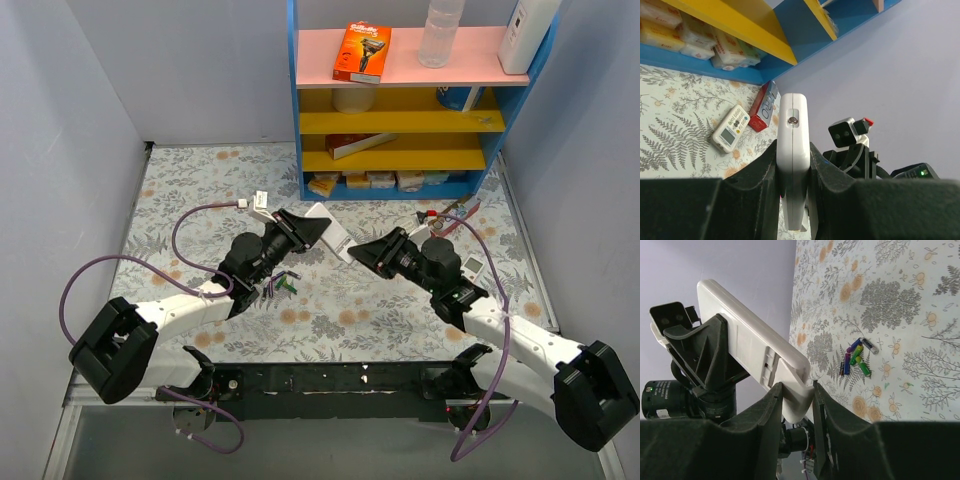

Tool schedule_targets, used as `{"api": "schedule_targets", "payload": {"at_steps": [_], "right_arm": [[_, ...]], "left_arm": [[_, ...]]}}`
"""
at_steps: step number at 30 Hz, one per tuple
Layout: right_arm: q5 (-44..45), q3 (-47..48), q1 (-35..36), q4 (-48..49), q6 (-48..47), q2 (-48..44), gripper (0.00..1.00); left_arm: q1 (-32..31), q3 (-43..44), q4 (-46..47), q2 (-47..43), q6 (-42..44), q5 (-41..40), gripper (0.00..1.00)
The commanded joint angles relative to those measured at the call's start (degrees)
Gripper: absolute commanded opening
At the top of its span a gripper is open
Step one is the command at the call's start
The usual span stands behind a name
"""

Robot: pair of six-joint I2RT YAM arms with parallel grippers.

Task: Load the batteries into the remote control
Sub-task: Remove the battery cover from the remote control.

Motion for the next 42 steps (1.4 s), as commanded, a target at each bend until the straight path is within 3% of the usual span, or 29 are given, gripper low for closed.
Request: {"api": "schedule_targets", "payload": {"at_steps": [1,5,10,17,23,29,33,36,42], "right_arm": [[0.95,-3.98,-0.52,0.58,-1.38,-1.31,0.13],[0.16,-6.09,-1.4,4.89,-1.55,-1.66,0.01],[-1.07,-7.76,-2.8,8.86,-1.99,-2.54,0.01],[0.16,-8.99,-7.28,0.44,-9.62,-4.65,0.01],[-2.3,-4.17,-7.99,-10.64,-23.16,0.26,0.01],[-1.86,2.68,-7.99,-19.17,-32.83,7.03,0.27],[-1.6,7.16,-7.99,-23.56,-38.89,9.93,0.57],[-1.25,11.46,-7.99,-27.43,-43.99,12.57,0.66],[0.16,20.0,-7.03,-33.23,-50.32,19.86,0.75]], "left_arm": [[0.91,0.64,3.57,-2.02,-2.81,-4.3,0.0],[0.91,-0.24,4.01,-0.27,-3.95,-4.39,0.0],[1.18,-1.91,3.49,0.79,-3.96,-6.67,0.0],[5.3,-6.13,-2.21,-3.77,-4.04,-7.82,0.0],[6.63,-8.41,-8.54,-11.05,-1.32,-7.29,0.0],[7.86,-11.48,-15.31,-18.54,-1.31,-8.52,0.0],[8.3,-13.16,-19.71,-23.89,-2.01,-8.78,0.0],[8.47,-14.21,-23.31,-26.71,-2.28,-10.01,0.0],[8.65,-15.1,-31.05,-34.09,-2.98,-12.47,0.0]]}}
